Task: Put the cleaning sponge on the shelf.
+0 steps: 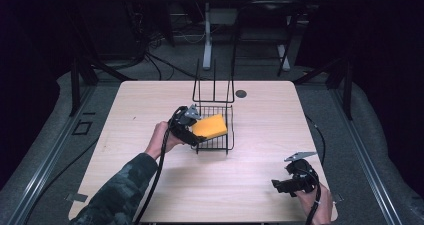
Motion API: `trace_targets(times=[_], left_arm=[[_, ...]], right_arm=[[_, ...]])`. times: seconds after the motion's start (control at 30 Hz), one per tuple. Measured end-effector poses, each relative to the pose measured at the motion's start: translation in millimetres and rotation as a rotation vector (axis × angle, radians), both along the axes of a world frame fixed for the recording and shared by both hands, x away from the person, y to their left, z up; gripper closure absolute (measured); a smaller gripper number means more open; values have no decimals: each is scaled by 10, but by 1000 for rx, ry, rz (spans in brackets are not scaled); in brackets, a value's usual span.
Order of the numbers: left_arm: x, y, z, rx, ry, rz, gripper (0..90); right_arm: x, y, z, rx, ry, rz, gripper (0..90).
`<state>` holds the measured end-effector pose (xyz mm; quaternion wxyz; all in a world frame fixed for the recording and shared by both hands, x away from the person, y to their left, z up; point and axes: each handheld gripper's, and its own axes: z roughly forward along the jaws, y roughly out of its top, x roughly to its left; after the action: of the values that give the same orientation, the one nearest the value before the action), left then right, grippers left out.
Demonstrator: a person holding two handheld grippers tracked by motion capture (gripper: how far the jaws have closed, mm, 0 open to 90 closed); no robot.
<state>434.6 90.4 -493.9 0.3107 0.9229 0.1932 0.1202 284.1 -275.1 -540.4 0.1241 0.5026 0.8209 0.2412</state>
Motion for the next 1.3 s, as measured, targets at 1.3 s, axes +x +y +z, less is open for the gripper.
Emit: trace_targets(times=[1.3], left_arm=[[158,-238,-182,174,50,-179,233]], right_arm=[[-1,-3,-5,7,-6,-6,133]])
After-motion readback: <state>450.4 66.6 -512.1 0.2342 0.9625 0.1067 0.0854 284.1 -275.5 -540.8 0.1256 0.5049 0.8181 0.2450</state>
